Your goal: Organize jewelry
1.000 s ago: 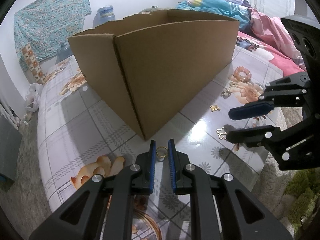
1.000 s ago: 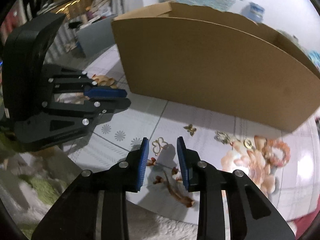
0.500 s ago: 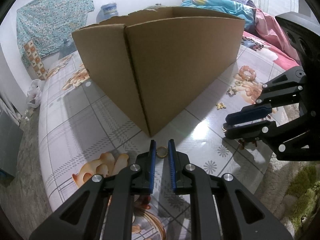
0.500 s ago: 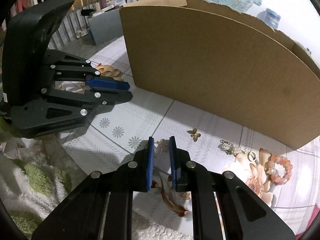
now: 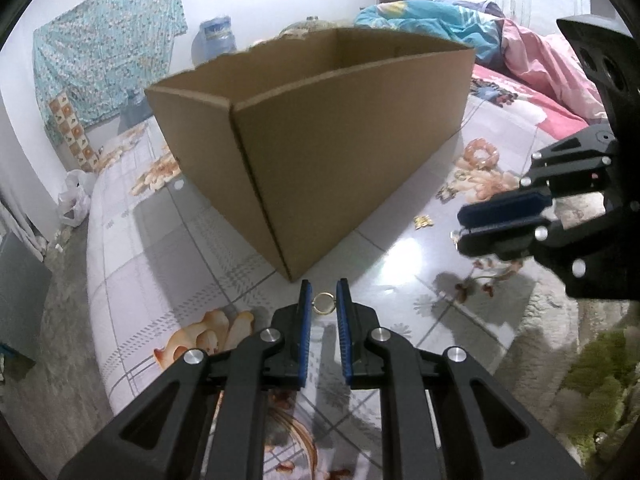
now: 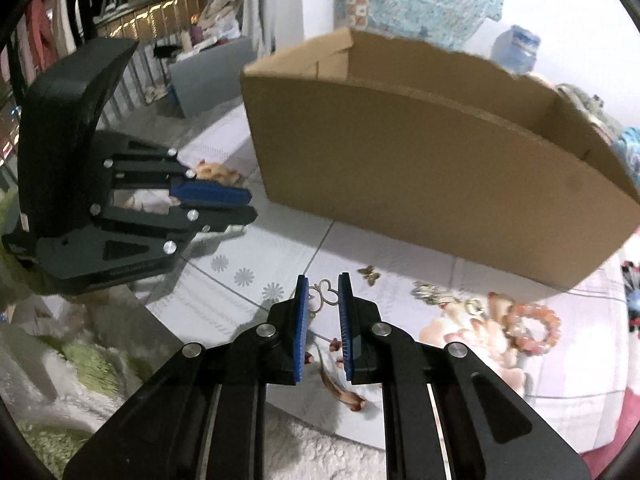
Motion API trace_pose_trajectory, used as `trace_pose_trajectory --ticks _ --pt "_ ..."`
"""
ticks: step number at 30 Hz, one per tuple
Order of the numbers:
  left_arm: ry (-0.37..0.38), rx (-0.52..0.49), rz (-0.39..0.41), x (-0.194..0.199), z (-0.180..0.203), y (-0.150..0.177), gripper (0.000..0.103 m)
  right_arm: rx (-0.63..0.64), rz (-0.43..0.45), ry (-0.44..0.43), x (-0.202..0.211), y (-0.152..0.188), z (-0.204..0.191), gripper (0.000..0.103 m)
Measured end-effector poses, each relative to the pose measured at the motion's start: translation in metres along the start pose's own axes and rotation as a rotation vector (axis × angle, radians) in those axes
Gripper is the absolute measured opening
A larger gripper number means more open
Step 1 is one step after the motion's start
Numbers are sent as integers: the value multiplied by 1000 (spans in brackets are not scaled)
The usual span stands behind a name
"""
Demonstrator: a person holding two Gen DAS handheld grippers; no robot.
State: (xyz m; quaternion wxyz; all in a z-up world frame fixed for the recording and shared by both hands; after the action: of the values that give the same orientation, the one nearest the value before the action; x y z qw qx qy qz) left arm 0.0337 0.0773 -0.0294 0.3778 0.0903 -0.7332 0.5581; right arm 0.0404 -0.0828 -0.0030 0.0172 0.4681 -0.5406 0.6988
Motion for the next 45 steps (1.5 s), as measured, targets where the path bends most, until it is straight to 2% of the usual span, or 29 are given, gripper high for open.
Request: trace_pose_trajectory --ticks 7,12,16,19,22,25,28,31,33,37,45 --pt "10 -35 92 39 13 -23 12 -32 159 29 51 -25 9 13" --pt "54 -33 207 69 12 -69 12 -73 292 45 75 -63 29 13" --pt "55 -60 250 63 5 -107 12 -159 299 20 56 -89 59 13" --pt "16 -69 188 28 -4 -130 12 -236 241 9 16 -105 78 13" --pt "23 -4 65 -16 -18 -141 12 -311 135 -9 -24 -109 95 13" --pt "27 55 -4 -40 -29 -144 12 -307 77 17 -46 -107 99 13" --pt "-17 100 -48 -59 -40 -140 12 -293 48 35 -61 -101 99 14" --pt "-19 169 -81 -68 -48 -137 12 -301 55 37 -61 -97 101 20" --pt "-37 176 -83 -67 -49 -134 12 -302 72 42 -57 -96 102 31" --pt "-87 164 -66 -60 -46 -135 26 -297 125 70 -44 -95 105 37" --pt "-127 198 -36 -43 -46 -135 43 -348 232 75 -9 -95 113 51"
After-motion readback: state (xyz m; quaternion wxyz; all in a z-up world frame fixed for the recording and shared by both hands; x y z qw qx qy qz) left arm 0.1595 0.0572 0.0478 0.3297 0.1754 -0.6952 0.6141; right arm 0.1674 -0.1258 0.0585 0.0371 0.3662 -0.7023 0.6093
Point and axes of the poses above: each gripper's, at about its wrist camera, not at the fingertips, and x roughly against the way its jaws point, z to its right, y to its underside, the point moved 2 cm from there along -x, roughly the way its jaws point, and after that the axes turned 9 degrees about z, right-handed, at the moved point
